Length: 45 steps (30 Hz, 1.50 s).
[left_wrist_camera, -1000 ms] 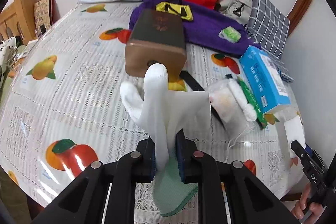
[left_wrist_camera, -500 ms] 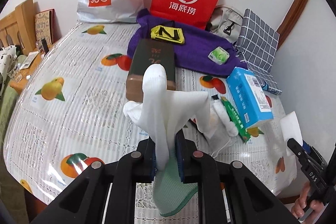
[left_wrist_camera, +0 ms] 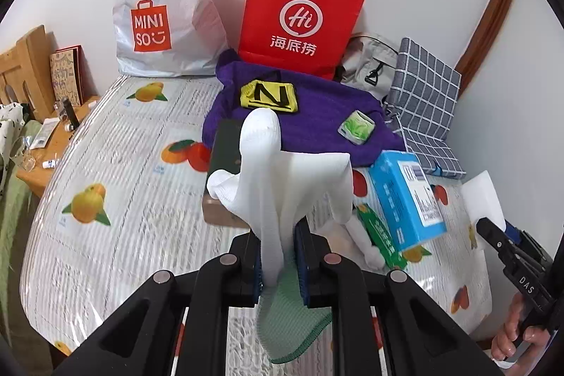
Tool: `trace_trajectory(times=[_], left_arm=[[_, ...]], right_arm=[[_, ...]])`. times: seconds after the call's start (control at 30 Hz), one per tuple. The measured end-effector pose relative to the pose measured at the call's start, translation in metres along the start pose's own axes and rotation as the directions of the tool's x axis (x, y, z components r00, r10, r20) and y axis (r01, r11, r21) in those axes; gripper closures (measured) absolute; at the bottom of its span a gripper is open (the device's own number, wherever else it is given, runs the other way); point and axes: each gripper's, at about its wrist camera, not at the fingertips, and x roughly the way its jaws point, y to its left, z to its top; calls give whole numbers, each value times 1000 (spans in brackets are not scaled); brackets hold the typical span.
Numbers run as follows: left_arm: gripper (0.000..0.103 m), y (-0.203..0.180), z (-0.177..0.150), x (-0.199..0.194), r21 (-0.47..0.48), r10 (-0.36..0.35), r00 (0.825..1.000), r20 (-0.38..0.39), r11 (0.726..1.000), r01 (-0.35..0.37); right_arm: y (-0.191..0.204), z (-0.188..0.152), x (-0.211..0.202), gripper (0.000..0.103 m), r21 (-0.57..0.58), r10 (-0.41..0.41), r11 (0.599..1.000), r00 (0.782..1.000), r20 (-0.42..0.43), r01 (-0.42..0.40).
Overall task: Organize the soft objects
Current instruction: 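Carry the glove and sponge block with both tools over the purple towel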
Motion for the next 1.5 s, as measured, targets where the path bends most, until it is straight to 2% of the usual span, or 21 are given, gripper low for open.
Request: trace_trajectory(times=[0.27,0.77,0.97,1.5], left_arm=[[88,0,33,13,9,20,1000,5,1000,-20],[88,-12,100,44,45,47,998,45,998,-49],[88,-17,115,58,73,65,997,47,995,-68],[88,-23,157,93,57,75,996,37,995,-77]], right_arm=[[4,42,23,51,-16,-3,1000,1000,20,3],[-5,100,62,50,-1,-20,1000,999,43,20],[-11,115,82,50,-8,-33,999,999,43,34],[-16,162,124,49,-12,-11,1000,999,51,12]])
